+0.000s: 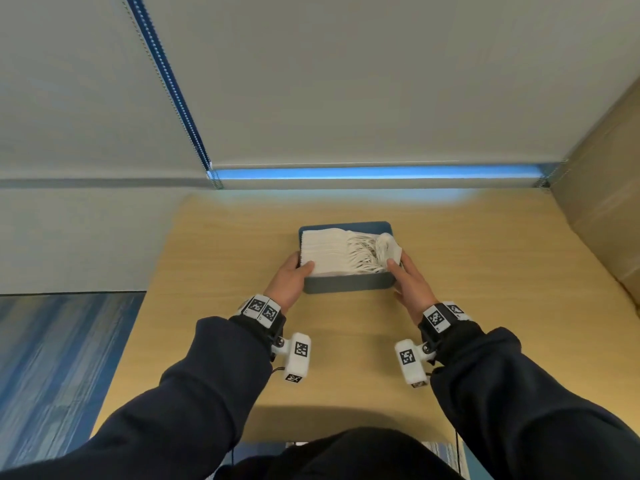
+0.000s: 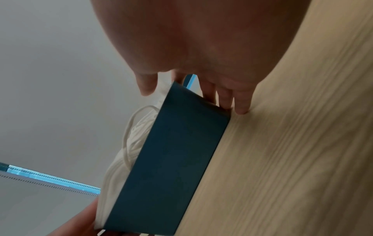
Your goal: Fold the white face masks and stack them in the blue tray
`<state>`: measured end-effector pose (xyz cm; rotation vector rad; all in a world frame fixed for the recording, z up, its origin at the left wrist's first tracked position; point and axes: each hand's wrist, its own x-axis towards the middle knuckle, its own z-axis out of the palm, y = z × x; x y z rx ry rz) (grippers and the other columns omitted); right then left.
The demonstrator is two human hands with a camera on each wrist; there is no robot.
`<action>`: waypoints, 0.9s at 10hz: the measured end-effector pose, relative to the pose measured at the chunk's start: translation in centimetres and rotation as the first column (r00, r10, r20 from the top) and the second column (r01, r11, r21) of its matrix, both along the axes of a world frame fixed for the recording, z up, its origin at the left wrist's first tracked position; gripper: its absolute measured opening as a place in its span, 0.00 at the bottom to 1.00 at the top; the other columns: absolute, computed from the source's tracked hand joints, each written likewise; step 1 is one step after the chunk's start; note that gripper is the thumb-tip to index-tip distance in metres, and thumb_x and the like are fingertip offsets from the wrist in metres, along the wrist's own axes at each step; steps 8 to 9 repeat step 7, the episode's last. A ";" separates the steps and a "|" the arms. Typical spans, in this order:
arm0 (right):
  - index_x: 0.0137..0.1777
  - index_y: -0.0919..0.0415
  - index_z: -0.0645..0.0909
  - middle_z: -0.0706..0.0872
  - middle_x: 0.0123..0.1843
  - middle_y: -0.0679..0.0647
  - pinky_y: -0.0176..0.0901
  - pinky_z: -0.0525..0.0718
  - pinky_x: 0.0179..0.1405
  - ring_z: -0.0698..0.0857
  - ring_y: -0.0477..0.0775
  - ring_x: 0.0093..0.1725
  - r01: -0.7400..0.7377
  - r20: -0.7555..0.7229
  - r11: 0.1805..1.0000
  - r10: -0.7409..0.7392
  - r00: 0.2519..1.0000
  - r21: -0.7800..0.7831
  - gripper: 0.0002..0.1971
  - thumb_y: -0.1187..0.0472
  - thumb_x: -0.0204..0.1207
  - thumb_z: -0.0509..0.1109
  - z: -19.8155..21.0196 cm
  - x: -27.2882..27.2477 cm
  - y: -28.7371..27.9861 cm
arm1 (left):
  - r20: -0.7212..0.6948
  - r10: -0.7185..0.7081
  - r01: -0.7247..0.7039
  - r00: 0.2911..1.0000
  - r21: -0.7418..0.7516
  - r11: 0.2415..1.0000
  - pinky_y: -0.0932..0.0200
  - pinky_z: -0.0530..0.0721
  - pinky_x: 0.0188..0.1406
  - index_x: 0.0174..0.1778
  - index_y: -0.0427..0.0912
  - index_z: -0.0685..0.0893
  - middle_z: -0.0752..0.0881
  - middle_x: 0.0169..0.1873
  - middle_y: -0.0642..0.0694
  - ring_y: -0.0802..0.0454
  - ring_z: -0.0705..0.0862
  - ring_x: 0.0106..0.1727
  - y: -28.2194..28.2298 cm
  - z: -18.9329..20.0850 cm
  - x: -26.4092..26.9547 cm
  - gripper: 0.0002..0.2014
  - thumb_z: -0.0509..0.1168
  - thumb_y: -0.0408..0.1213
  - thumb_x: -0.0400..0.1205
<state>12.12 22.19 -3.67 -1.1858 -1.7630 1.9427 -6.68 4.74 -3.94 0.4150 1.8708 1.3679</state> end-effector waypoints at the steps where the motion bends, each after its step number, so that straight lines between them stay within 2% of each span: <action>1: 0.73 0.24 0.71 0.76 0.76 0.41 0.60 0.72 0.75 0.74 0.56 0.78 0.055 0.028 0.998 -0.054 0.998 -0.042 0.18 0.43 0.86 0.64 0.3 0.7 0.1 | 0.016 -0.029 0.029 0.999 0.015 0.999 0.42 0.74 0.79 0.83 0.48 0.72 0.81 0.70 0.51 0.47 0.78 0.72 0.5 0.3 0.5 0.22 0.60 0.38 0.91; 2: 0.78 0.28 0.69 0.76 0.78 0.43 0.64 0.72 0.76 0.74 0.58 0.78 0.069 0.037 0.997 -0.067 0.997 -0.039 0.22 0.42 0.85 0.65 0.3 2.0 0.8 | 0.028 -0.047 0.046 0.998 0.047 0.998 0.42 0.74 0.79 0.83 0.46 0.71 0.80 0.72 0.49 0.46 0.78 0.73 1.4 0.2 1.5 0.22 0.60 0.36 0.91; 4: 0.82 0.31 0.65 0.74 0.77 0.42 0.61 0.71 0.76 0.73 0.57 0.78 0.022 0.029 0.999 -0.021 0.999 -0.039 0.26 0.43 0.86 0.64 -0.2 4.3 1.5 | 0.074 -0.011 0.006 0.997 0.059 0.998 0.41 0.71 0.82 0.85 0.45 0.69 0.79 0.77 0.44 0.43 0.77 0.76 2.5 -0.1 3.0 0.23 0.59 0.36 0.91; 5: 0.81 0.29 0.65 0.73 0.76 0.41 0.57 0.71 0.72 0.72 0.57 0.79 -0.021 0.031 0.999 0.023 0.999 -0.050 0.25 0.43 0.86 0.64 0.1 5.0 1.7 | 0.076 -0.010 0.007 0.997 0.037 0.999 0.40 0.71 0.82 0.85 0.48 0.70 0.78 0.78 0.45 0.43 0.76 0.78 2.2 0.0 3.4 0.24 0.60 0.40 0.91; 6: 0.84 0.31 0.62 0.71 0.81 0.44 0.62 0.71 0.74 0.71 0.58 0.80 -0.053 0.051 0.993 0.059 0.997 -0.103 0.27 0.41 0.86 0.64 0.6 5.5 2.3 | 0.067 -0.014 0.013 0.998 0.016 1.000 0.39 0.69 0.83 0.87 0.49 0.65 0.74 0.81 0.47 0.44 0.73 0.80 1.4 -0.1 3.7 0.30 0.62 0.51 0.89; 7: 0.87 0.42 0.61 0.74 0.78 0.49 0.63 0.76 0.74 0.78 0.60 0.73 -0.066 0.157 0.996 0.075 0.985 -0.063 0.33 0.40 0.85 0.65 0.4 7.5 2.1 | 0.003 0.035 -0.035 0.999 -0.056 0.998 0.38 0.70 0.82 0.89 0.50 0.61 0.72 0.81 0.46 0.44 0.74 0.80 -0.7 -1.4 4.2 0.37 0.66 0.56 0.86; 9: 0.87 0.42 0.61 0.74 0.78 0.49 0.63 0.76 0.74 0.78 0.60 0.73 -0.066 0.157 0.996 0.075 0.985 -0.063 0.33 0.40 0.85 0.65 0.4 7.5 2.1 | 0.003 0.035 -0.035 0.999 -0.056 0.998 0.38 0.70 0.82 0.89 0.50 0.61 0.72 0.81 0.46 0.44 0.74 0.80 -0.7 -1.4 4.2 0.37 0.66 0.56 0.86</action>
